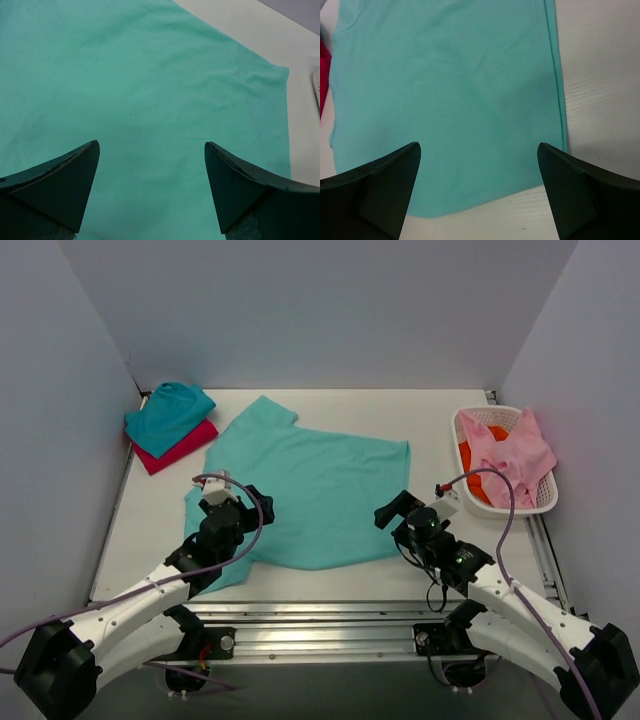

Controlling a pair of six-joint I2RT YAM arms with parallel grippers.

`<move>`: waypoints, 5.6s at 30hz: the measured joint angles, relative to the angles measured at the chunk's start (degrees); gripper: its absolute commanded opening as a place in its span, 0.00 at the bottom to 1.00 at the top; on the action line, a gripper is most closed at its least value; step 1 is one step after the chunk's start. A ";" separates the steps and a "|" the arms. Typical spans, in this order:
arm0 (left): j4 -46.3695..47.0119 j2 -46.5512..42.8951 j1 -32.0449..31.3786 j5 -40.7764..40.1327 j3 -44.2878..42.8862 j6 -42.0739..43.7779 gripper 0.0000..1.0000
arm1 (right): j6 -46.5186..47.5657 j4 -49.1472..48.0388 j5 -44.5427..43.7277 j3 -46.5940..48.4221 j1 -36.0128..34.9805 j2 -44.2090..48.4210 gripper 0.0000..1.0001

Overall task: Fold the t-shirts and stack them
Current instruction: Flatten the tshirt out

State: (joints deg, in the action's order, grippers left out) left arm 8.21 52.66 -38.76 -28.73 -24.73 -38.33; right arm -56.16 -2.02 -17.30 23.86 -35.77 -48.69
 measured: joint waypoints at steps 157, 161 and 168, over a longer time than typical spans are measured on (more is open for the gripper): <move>-5.11 -15.10 1.88 -0.98 4.15 -0.02 0.94 | 7.78 -0.17 -9.33 28.89 -8.70 -40.48 0.04; -5.18 -15.10 1.88 -0.83 4.15 -0.04 0.94 | 6.43 0.59 -9.57 25.29 -10.10 -35.28 0.07; -5.25 -14.91 1.88 -0.35 4.15 -0.24 0.94 | 3.30 3.41 -10.60 19.61 -12.72 -27.30 0.10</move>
State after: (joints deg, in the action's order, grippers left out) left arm 2.96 37.76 -36.88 -29.08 -20.58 -38.57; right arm -52.86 1.39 -27.90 43.46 -48.49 -75.99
